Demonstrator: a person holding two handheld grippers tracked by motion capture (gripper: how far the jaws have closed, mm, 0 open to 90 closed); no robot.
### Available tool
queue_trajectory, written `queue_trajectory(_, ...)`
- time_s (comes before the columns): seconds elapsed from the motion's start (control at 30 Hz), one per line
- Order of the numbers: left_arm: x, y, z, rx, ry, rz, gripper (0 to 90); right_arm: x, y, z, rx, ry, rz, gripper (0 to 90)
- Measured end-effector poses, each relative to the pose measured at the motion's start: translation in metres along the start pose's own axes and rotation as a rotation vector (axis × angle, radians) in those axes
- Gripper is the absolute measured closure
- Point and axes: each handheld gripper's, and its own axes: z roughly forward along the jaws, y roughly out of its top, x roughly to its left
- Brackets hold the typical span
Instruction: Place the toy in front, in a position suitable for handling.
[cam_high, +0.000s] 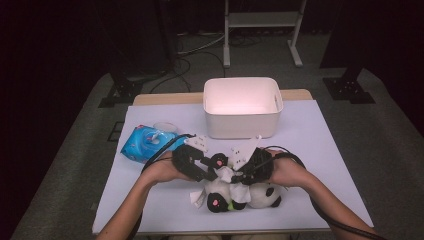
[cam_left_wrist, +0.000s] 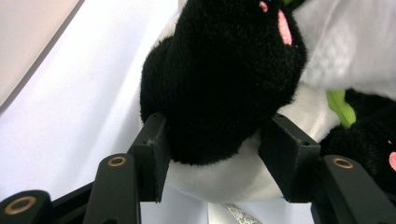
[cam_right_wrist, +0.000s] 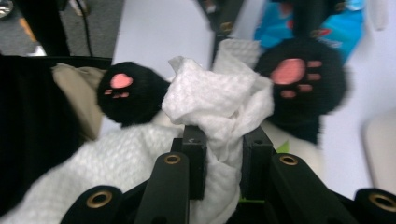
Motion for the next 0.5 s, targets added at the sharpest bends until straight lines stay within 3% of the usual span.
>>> queue_trajectory(0.23,-0.001,0.0,-0.001,0.006,-0.003,0.016,45.3,-0.018,-0.003,-0.014,-0.007,-0.051,0.032,75.2)
queue_trajectory(0.5,-0.001,0.001,-0.002,0.005,-0.001,-0.004,42.2,-0.024,-0.017,-0.01,-0.011,-0.017,0.093,75.6)
